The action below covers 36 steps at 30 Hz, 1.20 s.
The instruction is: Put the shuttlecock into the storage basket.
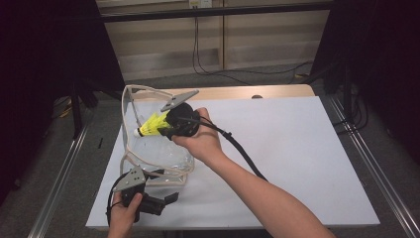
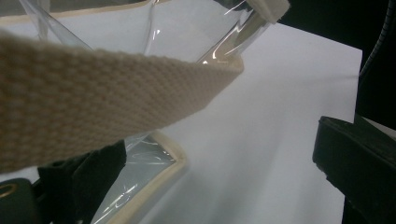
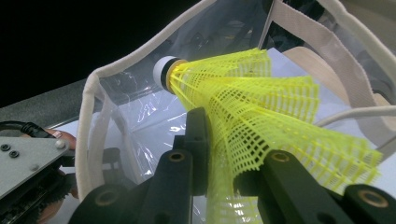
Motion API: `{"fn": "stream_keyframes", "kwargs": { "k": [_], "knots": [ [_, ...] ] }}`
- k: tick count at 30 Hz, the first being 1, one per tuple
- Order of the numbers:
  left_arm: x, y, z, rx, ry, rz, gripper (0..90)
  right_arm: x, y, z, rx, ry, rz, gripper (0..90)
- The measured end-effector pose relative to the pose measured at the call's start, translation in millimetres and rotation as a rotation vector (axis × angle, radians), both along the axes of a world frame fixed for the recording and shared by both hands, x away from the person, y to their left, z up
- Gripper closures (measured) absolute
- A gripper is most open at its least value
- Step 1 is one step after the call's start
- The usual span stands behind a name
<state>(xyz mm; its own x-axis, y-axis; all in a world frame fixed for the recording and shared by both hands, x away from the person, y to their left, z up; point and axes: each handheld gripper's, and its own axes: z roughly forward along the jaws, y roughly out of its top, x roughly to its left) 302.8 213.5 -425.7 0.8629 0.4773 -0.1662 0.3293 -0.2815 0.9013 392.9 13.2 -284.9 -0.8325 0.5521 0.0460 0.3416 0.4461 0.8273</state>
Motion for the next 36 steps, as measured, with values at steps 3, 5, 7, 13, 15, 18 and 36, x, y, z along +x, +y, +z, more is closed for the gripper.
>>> {"fn": "stream_keyframes", "kwargs": {
  "k": [3, 5, 7, 13, 15, 18, 36],
  "knots": [
    [0.0, 0.3, 0.0, 0.002, -0.002, -0.001, 2.8, 1.2, 4.8, -2.9, -0.002, 0.009, 0.001, 79.3],
    [-0.1, 0.3, -0.1, -0.002, 0.000, -0.001, 2.8, 2.4, 7.5, -4.9, -0.005, 0.015, -0.003, 79.3],
    [0.0, 0.3, 0.1, -0.001, -0.002, -0.002, 2.8, 4.5, 9.4, -7.0, -0.004, 0.022, -0.010, 79.3],
    [-0.3, 0.2, -0.1, -0.003, -0.001, -0.001, 2.8, 9.1, 15.8, -13.7, -0.006, 0.035, -0.020, 79.3],
    [-0.4, 0.2, -0.1, -0.006, 0.000, -0.001, 2.8, 10.2, 17.8, -15.4, -0.006, 0.035, -0.024, 79.3],
    [-0.6, 0.0, 0.0, -0.010, 0.002, 0.001, 2.8, 11.7, 20.5, -17.3, -0.008, 0.035, -0.029, 79.3],
    [-0.6, -0.1, 0.0, -0.012, 0.001, 0.001, 2.8, 17.1, 36.0, -26.9, -0.028, 0.039, -0.034, 79.3]
  ]
}}
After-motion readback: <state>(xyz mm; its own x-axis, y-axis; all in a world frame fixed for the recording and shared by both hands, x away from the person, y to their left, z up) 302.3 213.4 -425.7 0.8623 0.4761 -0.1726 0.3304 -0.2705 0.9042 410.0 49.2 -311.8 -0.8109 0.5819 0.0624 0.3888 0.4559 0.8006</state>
